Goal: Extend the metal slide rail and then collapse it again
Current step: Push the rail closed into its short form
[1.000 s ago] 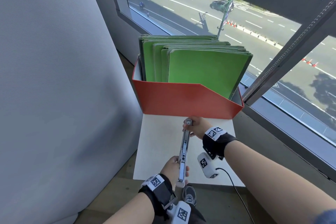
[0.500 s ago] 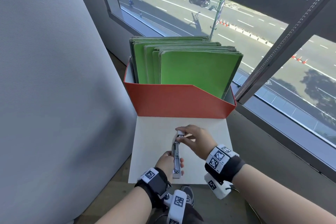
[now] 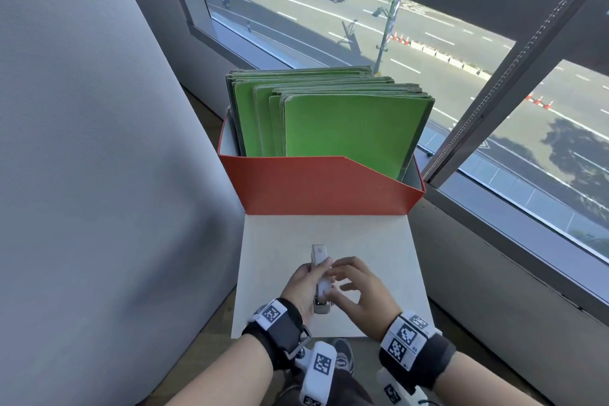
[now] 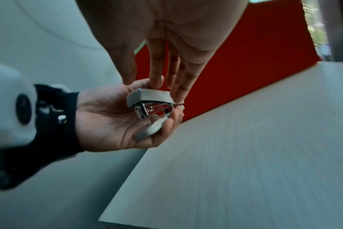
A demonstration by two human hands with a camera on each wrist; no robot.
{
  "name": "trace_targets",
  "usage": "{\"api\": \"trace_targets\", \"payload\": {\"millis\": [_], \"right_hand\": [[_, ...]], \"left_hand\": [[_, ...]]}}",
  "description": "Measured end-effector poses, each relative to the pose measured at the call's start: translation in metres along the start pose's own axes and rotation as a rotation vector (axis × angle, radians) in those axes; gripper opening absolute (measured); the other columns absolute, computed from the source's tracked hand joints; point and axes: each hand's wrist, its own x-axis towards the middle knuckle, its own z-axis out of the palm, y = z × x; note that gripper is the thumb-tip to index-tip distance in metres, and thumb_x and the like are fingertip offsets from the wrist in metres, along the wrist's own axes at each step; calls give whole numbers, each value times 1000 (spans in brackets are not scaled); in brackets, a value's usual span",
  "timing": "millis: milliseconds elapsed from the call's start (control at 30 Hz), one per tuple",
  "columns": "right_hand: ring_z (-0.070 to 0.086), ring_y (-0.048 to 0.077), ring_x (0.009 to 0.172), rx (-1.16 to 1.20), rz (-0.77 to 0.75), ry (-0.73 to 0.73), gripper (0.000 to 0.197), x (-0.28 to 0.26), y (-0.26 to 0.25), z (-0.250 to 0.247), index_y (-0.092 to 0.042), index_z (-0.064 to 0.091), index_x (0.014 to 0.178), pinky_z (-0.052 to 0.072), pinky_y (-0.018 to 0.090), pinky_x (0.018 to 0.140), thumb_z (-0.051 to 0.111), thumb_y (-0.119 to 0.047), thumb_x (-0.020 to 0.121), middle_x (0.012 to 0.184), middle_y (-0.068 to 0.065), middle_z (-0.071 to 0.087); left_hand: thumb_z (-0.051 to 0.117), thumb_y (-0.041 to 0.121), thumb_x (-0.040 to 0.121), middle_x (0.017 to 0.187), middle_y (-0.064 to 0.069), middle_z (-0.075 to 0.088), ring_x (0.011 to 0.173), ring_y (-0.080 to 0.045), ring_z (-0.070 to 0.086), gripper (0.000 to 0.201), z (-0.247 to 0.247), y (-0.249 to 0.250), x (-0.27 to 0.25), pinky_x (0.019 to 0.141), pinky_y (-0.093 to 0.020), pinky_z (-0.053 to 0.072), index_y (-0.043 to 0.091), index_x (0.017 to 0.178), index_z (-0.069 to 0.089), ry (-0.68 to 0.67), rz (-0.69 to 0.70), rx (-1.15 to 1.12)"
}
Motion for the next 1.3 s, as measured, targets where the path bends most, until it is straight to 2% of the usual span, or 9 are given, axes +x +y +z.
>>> {"api": "trace_targets", "payload": {"millis": [100,267,467,633,800,967,1067,1200,1300], "right_hand": [[62,7,93,143,298,9,24,-1,12,5,-25,54,104,54,25,80,62,-35,84,109,-2,59],[67,28,84,644,568,-121,28,1,23,14,-17,50,112,55,46,85,62,-22,87,89,14,65],[66,31,81,658,566,-114,39,4,27,16,-14,50,111,56,43,76,72,-19,79,86,18,62],[66,33,79,610,554,-91,37,1,32,22,-12,50,110,58,38,70,71,-16,80,84,18,63],[66,29,78,580,558,-105,30,3,29,26,-12,53,109,57,38,72,68,-19,83,87,21,63],[66,27,83,481,519,-134,32,12,22,24,-12,57,113,56,42,83,67,-22,84,95,22,66],[67,30,91,411,472,-140,18,26,10,24,-16,63,103,58,41,82,65,-16,85,104,14,66],[68,25,84,259,386,-174,9,54,-13,29,-18,67,89,55,37,80,61,-13,85,90,5,69],[65,19,73,182,353,-179,10,80,-19,42,-19,66,84,54,36,74,58,-14,83,81,6,69]], "left_hand": [[69,21,81,84,-11,68,78,-24,64,26,1,-2,-1,76,-38,53,5,100,61,5,51,-16],[72,21,79,97,-15,67,88,-27,63,28,-3,-5,6,90,-45,51,6,100,63,10,81,54],[74,14,78,104,-19,67,94,-30,63,37,-8,-7,8,99,-50,48,-3,109,63,26,79,62],[71,8,80,105,-20,67,93,-30,62,19,-9,-7,7,96,-47,48,3,97,65,14,63,84],[74,19,78,104,-21,69,92,-29,64,25,-13,-7,5,96,-48,50,6,97,66,38,79,140],[65,25,85,105,-11,70,93,-24,65,22,-13,6,0,83,-34,54,15,104,63,33,170,335],[62,29,85,106,-13,72,95,-28,70,13,-20,15,0,89,-40,56,26,97,61,77,213,475],[59,33,82,105,-12,71,90,-26,71,33,-34,37,10,88,-42,58,15,109,60,161,258,631],[57,30,85,102,-10,72,88,-26,70,24,-42,58,19,80,-36,59,14,102,60,228,281,702]]}}
